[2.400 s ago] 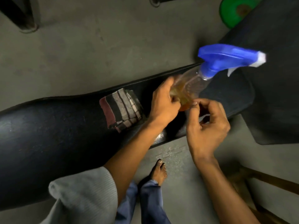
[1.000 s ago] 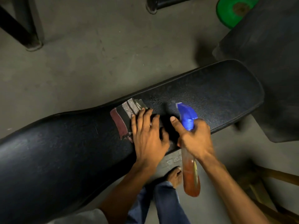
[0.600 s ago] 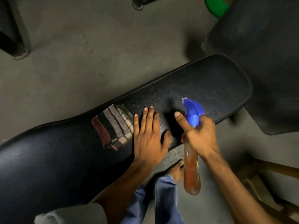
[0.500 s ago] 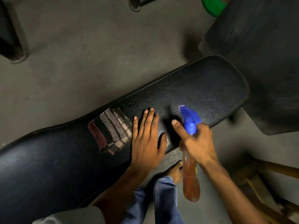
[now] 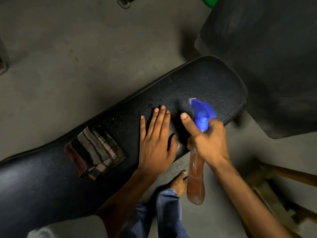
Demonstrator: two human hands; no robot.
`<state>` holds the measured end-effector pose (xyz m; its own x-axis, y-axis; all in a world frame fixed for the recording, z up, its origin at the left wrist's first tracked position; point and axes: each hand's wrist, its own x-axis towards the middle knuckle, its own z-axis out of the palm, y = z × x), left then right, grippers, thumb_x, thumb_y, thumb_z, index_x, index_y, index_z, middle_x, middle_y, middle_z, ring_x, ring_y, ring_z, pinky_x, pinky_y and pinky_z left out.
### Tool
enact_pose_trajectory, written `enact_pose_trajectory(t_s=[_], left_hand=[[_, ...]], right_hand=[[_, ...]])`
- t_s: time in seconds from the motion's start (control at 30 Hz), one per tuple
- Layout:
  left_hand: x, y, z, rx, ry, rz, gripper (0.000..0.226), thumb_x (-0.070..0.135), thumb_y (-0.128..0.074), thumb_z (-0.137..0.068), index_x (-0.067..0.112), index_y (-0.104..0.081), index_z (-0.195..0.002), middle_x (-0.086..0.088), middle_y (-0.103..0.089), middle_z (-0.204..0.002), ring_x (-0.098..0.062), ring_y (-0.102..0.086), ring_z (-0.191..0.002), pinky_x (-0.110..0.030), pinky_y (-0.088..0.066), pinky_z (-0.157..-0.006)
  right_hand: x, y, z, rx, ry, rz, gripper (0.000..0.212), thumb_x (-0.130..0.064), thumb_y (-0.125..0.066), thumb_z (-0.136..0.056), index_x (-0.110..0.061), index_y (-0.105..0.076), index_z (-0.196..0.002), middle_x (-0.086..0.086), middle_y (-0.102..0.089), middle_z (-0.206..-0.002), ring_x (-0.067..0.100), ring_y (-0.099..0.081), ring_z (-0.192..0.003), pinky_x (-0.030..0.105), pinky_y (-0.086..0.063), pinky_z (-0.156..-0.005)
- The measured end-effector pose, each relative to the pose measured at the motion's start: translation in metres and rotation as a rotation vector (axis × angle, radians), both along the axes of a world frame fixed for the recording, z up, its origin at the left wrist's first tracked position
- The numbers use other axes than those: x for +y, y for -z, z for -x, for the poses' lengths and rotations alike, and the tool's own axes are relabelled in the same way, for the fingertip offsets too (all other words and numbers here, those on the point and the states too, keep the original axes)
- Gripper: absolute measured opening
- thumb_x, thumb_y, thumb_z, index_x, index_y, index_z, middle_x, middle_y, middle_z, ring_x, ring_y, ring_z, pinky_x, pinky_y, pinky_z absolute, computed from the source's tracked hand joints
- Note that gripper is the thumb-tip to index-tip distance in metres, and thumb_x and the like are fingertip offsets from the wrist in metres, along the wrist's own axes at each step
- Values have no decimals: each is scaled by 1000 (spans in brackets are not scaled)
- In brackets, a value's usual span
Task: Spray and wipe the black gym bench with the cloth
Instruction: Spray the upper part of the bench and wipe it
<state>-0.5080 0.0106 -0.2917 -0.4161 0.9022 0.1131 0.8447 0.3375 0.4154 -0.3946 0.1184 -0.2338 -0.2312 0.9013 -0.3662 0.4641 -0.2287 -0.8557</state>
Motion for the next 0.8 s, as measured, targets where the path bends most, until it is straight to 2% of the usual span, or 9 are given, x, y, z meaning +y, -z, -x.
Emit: enact_pose_trajectory(t_s=[0.07,0.13,0.2,0.33,0.4,0.5,0.6,0.7,0.8], left_hand=[[15,4,-3,24,36,26,70,33,-56,-100,6,-38,-163,-11,-28,-175,-26,-22,-165,-65,-19,-129],[25,6,-8,56,57,60,66,34,-52,-102,6,-41,-161,-11,-30,-175,-26,-23,-164,-65,-20,-129],[27,7,-12,86,58,88,64,34,-50,-104,8,-41,-161,-10,-30,-175,-25,-23,-165,-64,-19,-129],[26,8,-11,74,54,80,62,34,-48,-105,11,-41,-162,-7,-29,-176,-22,-20,-165,-62,-15,-132],[27,8,-11,70,49,76,62,34,-48,-104,11,-41,-162,-6,-28,-176,-22,-19,-166,-61,-13,-132],[28,8,-12,68,43,72,62,33,-48,-104,11,-41,-162,-6,-29,-175,-22,-20,-165,-59,-11,-133],[28,7,-12,62,41,60,62,33,-51,-103,10,-43,-161,-7,-31,-175,-22,-21,-165,-59,-11,-134],[28,6,-11,68,44,52,62,33,-52,-103,10,-44,-160,-7,-31,-175,-22,-22,-165,-58,-11,-134],[28,6,-11,74,46,47,62,34,-49,-104,11,-44,-161,-7,-31,-175,-22,-21,-165,-58,-11,-134]], right_hand=[[12,0,-6,-5,44,0,69,-70,-79,-78,-8,-50,-66,5,-50,-53,34,-54,-50,53,-56,-55],[21,0,-14,5,80,11,67,-73,-77,-76,-10,-53,-68,6,-51,-56,32,-56,-55,58,-57,-58],[28,-1,-24,25,119,31,63,-68,-79,-79,-10,-55,-69,6,-52,-57,27,-58,-52,59,-58,-57],[32,-2,-45,26,155,-15,62,-56,-80,-90,-3,-52,-75,11,-51,-55,36,-59,-46,47,-55,-51],[33,-1,-55,46,203,-11,57,-50,-81,-93,-3,-53,-76,9,-52,-57,31,-60,-46,37,-51,-50],[32,0,-66,43,245,6,54,-46,-80,-95,-10,-51,-67,-2,-53,-48,26,-62,-43,36,-51,-55],[26,1,-70,35,255,27,50,-48,-80,-94,-14,-56,-67,3,-55,-47,24,-62,-42,36,-53,-55],[21,-1,-71,47,258,45,52,-55,-79,-92,-10,-60,-74,13,-64,-56,26,-64,-43,51,-61,-57],[17,0,-75,22,269,27,50,-53,-77,-95,-9,-59,-80,11,-68,-59,28,-65,-45,61,-63,-63]])
